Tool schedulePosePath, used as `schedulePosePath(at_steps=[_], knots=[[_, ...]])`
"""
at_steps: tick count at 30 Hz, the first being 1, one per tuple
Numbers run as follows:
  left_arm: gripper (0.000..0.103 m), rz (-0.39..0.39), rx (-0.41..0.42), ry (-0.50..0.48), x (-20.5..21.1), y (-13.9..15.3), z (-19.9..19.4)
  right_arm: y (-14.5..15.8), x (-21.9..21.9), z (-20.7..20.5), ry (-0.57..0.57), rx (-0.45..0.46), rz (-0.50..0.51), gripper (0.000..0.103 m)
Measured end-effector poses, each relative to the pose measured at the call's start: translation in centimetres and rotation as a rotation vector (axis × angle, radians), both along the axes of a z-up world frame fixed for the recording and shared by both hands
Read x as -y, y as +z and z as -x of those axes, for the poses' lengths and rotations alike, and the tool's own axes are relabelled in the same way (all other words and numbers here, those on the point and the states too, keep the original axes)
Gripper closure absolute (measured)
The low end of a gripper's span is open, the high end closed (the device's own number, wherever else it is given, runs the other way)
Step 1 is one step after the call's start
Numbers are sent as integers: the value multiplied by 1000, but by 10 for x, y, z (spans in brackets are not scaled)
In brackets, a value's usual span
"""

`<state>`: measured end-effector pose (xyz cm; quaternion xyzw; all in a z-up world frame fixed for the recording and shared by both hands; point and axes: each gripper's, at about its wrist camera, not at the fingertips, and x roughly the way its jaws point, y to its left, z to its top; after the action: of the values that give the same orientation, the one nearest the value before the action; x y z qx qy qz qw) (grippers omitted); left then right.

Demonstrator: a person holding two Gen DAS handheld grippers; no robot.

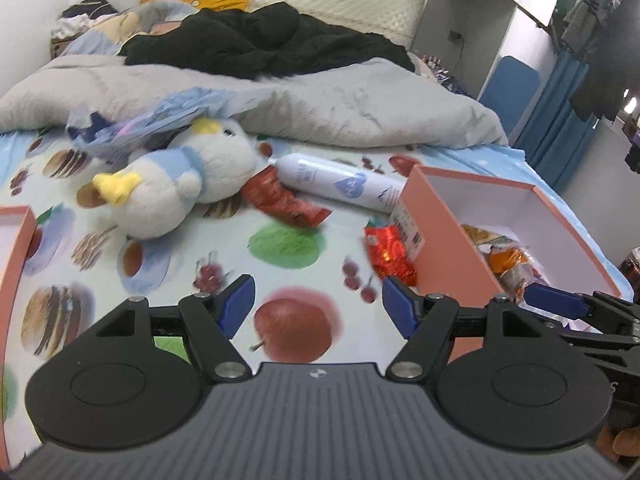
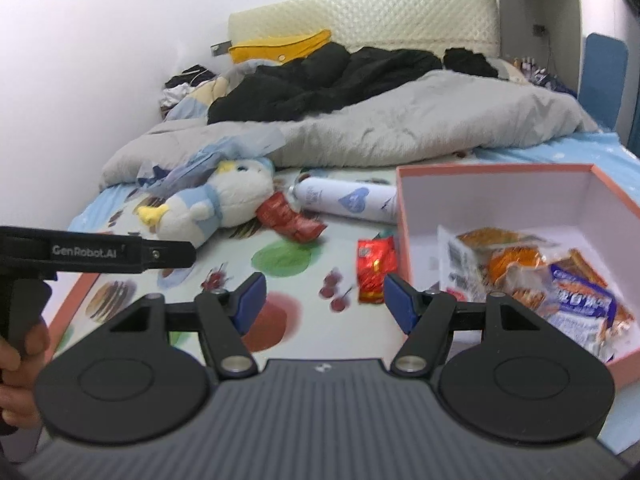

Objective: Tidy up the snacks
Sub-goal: 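Move both tools down toward the red packets beside the box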

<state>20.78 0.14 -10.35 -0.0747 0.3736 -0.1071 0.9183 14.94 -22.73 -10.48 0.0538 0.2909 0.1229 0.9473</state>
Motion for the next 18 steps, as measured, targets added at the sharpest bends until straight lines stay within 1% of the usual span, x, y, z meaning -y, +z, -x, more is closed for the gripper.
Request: schedulePosePath(at_steps=[2, 4, 8, 11, 18], knots=[[27, 12, -19, 7, -4, -8, 0, -5, -5, 2, -3, -7, 19, 36], [22, 26, -31, 14, -7, -18, -5, -12, -10, 1, 2, -12, 24, 36], [22, 53, -57, 20, -11, -37, -27, -25, -26, -7, -10, -7, 69, 37], [22, 80, -70, 14, -12, -54, -53, -38, -39, -20, -28, 9, 104, 37], [22, 148, -120, 1, -12, -92, -128, -67, -61, -61, -94, 24, 176, 38]])
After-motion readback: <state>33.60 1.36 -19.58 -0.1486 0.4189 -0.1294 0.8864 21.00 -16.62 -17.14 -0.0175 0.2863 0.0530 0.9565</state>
